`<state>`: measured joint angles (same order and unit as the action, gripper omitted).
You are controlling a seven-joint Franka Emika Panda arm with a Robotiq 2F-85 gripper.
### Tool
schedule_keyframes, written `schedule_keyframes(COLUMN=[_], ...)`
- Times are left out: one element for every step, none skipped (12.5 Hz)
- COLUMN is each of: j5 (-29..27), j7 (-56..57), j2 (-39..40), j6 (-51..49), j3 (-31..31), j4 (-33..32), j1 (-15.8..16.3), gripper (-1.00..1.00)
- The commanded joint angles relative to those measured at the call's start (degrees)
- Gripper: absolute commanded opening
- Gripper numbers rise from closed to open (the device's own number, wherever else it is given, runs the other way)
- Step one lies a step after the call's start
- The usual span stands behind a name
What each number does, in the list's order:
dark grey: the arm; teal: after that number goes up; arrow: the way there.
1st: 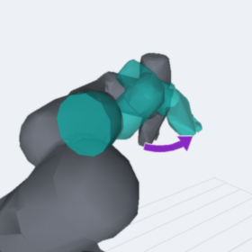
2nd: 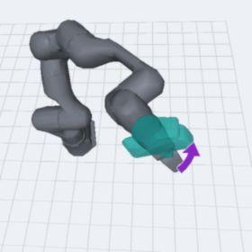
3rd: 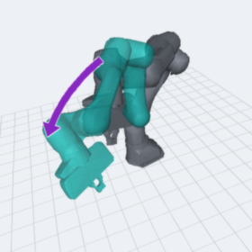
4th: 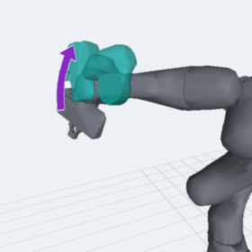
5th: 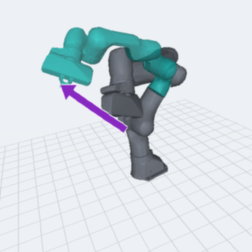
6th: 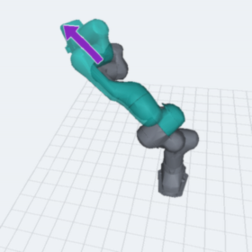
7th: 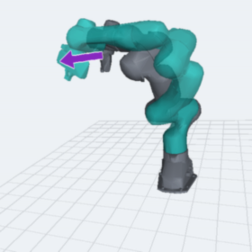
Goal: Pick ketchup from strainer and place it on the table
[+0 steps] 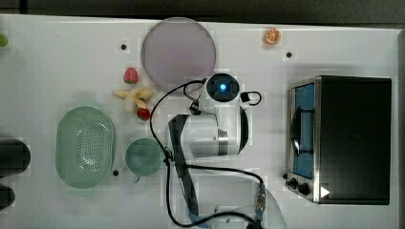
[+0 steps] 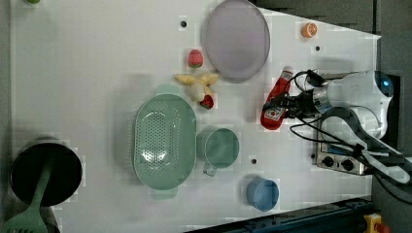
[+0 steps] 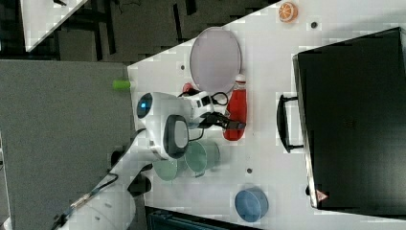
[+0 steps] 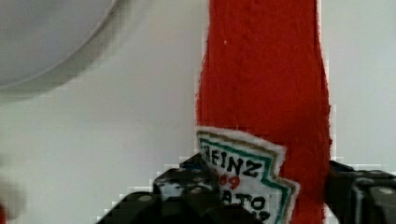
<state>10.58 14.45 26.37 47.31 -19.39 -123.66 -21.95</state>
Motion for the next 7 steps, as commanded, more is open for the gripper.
schedule_keyframes(j5=[0.5, 0.8, 0.8, 0.7, 0.6, 0.3, -0.4], j7=[2.4, 2.5, 2.5, 2.4, 2.2, 1.9, 1.2], j2=[-1.0, -1.7, -3.2, -5.3, -7.8, -10.3, -12.7], j6=[2.9, 2.3, 1.6, 0.6, -0.9, -3.5, -7.5], j3=[1.5, 1.5, 1.3, 1.1, 0.6, 0.2, -0.2], j4=[-0.6, -0.4, 0.0, 0.9, 2.3, 4.2, 6.4], j1=[-0.2, -0.2, -0.2, -0.2, -0.2, -0.2, -0.2], gripper=[0.9, 1.0, 1.0, 1.0, 1.0, 1.0, 1.0])
